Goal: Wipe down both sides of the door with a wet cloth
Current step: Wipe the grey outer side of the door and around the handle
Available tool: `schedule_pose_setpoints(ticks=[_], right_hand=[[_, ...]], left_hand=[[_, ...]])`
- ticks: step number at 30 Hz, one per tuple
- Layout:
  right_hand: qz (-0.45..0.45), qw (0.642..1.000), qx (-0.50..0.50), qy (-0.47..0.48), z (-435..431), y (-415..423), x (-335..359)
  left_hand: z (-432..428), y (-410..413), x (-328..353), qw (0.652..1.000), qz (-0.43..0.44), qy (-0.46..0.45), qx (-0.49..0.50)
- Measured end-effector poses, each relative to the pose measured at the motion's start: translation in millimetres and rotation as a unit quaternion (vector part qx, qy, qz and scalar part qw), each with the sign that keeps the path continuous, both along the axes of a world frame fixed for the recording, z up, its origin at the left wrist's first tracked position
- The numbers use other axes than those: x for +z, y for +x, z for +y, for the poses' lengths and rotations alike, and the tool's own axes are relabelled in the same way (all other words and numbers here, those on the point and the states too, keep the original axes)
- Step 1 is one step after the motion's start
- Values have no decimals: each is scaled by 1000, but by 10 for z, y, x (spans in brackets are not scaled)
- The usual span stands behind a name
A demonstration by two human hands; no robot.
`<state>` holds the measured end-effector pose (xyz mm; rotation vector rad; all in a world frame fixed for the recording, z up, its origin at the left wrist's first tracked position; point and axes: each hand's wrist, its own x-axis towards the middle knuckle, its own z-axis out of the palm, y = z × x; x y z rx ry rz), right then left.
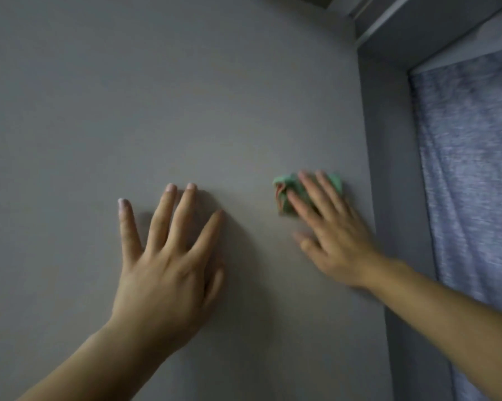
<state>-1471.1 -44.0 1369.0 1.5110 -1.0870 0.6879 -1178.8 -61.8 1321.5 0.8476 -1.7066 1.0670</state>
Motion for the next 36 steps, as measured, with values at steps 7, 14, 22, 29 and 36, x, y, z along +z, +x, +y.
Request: schedule_pose_setpoints(ticks=[7,14,22,29,36], right_hand=[[-73,997,11,-30,-71,-297,214],[52,998,22,23,3,-634,-155],[-106,993,52,-19,-52,-628,941],[33,996,81,9,-26,-677,-1080],[-132,989,54,-40,-90,-382,-68]], left_hand=[[12,-593,-97,997,-65,-20,-30],[-86,-922,-153,999,-33,-41,-11],[-47,-985,-241,999,2,-43,19],[-30,-805,-505,998,14,-24,52],[-15,-759,-533,998,10,-24,52]])
